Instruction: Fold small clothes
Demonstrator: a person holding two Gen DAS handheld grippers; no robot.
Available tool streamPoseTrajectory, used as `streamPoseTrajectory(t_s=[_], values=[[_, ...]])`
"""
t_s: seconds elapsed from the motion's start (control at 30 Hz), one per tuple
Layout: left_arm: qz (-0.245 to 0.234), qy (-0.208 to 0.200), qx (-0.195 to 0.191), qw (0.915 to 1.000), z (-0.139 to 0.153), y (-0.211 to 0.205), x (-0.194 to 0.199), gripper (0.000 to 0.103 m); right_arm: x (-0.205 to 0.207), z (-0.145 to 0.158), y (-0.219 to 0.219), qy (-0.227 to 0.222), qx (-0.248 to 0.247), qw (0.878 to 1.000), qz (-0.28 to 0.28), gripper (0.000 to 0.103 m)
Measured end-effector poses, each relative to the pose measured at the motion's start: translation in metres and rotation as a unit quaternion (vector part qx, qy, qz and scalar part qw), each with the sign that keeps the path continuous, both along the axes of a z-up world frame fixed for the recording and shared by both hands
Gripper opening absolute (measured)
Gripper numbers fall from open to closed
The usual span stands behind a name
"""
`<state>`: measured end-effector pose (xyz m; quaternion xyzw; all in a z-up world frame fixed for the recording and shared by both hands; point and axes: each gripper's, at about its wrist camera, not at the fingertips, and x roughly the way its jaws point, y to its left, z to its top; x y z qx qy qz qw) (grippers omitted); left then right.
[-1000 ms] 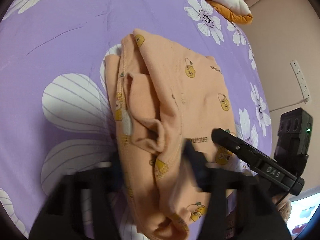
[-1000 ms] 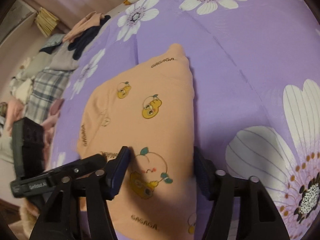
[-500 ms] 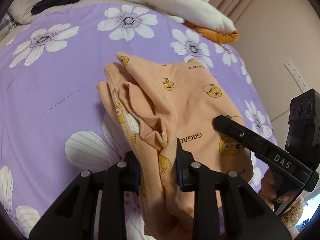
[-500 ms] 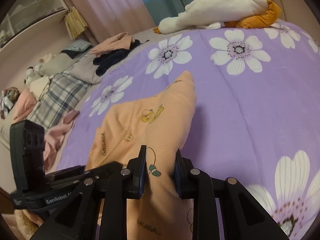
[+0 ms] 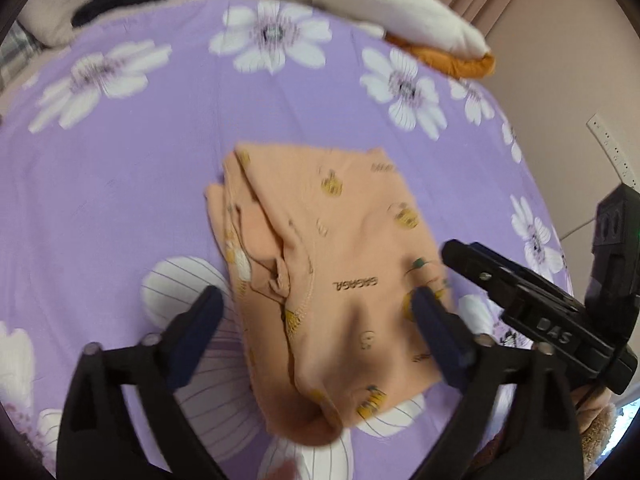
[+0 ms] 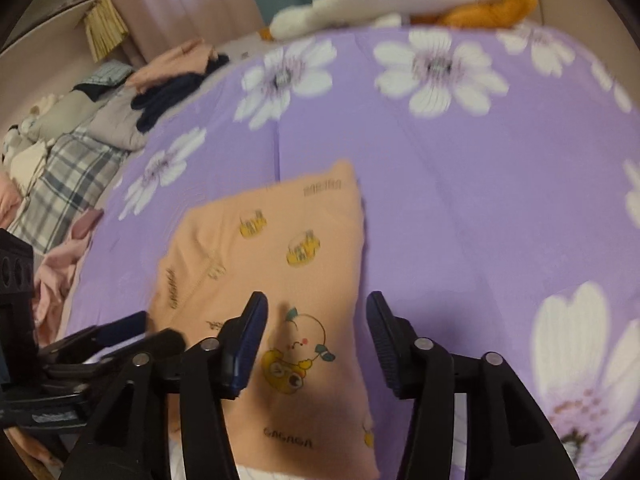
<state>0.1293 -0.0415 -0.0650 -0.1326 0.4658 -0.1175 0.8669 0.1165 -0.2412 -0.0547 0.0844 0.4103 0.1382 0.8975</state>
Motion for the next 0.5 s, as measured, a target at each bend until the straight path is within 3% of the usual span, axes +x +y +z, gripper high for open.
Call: streamPoseTrajectory(t_s=[0.07, 0.23, 0.33, 0.5], values=[[0.008, -0.016, 0.015, 0.9997, 0.019, 0.002, -0.011, 0.102, -0.014, 0.021, -0.004, -0.027, -0.001, 1.0, -0.008, 0.075], [0.012, -0.043, 0.016, 0.9989, 0.05, 0.008, -0.041, 0.102, -0.039, 0.051, -0.009, -0.064, -0.001, 0.998, -0.019, 0.078], [0.02, -0.059, 0.03, 0.9976, 0.057, 0.008, -0.055, 0.102, -0.053, 0.057, -0.005, -0.076, -0.012, 0.997, -0.021, 0.085], [0.026, -0.064, 0.05, 0.9963, 0.056, 0.009, -0.072, 0.102, -0.064, 0.05, 0.001, -0.064, -0.022, 0.998, -0.017, 0.086]])
